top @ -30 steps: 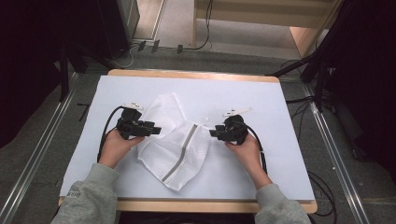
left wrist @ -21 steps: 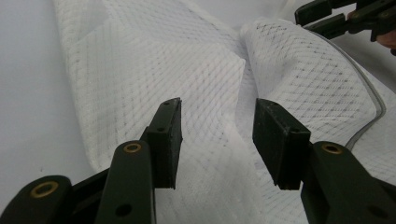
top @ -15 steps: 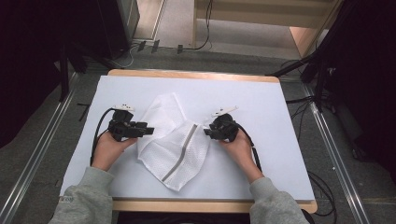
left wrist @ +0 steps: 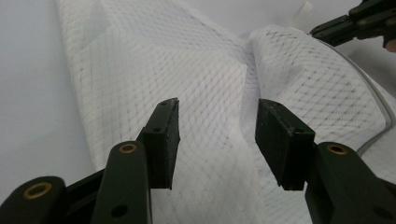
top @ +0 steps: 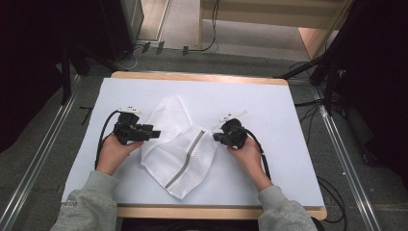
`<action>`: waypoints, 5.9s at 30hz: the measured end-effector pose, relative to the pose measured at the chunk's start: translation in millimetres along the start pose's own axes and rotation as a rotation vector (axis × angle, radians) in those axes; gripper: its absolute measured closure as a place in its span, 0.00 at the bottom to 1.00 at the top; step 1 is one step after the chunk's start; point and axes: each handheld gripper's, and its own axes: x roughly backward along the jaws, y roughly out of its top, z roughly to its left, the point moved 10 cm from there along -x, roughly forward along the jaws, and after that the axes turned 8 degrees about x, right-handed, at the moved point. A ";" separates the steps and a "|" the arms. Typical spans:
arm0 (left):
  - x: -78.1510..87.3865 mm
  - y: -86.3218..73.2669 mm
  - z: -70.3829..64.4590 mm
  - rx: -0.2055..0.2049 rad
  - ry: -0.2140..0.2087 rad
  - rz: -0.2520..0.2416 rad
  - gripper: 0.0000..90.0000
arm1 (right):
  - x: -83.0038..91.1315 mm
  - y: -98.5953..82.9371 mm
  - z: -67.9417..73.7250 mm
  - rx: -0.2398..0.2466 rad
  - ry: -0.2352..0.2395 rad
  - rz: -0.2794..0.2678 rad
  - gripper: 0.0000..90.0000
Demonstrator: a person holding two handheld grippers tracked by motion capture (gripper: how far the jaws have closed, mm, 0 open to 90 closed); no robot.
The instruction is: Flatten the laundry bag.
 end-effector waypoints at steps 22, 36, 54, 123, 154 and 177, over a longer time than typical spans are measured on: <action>-59.7 15.4 -24.2 -0.098 -0.017 0.081 0.51 | 40.2 -50.2 19.4 -0.042 0.016 0.010 1.00; -80.4 9.7 -17.7 -0.131 -0.019 0.069 0.49 | 43.2 -62.3 16.4 -0.084 0.011 0.006 0.99; -80.5 3.6 -15.5 -0.260 0.127 -0.007 0.75 | 42.6 -62.5 15.6 -0.087 0.005 0.005 0.99; 29.7 17.4 109.2 0.232 0.096 -0.171 0.90 | 72.0 -68.7 39.4 -0.074 0.062 -0.036 0.90; 78.4 -28.2 71.6 0.223 0.150 -0.164 0.58 | 26.5 3.3 -1.9 -0.040 0.038 -0.070 0.84; 72.3 -41.5 61.0 0.211 0.142 -0.154 0.47 | -28.1 52.7 -4.4 0.003 0.061 -0.078 0.62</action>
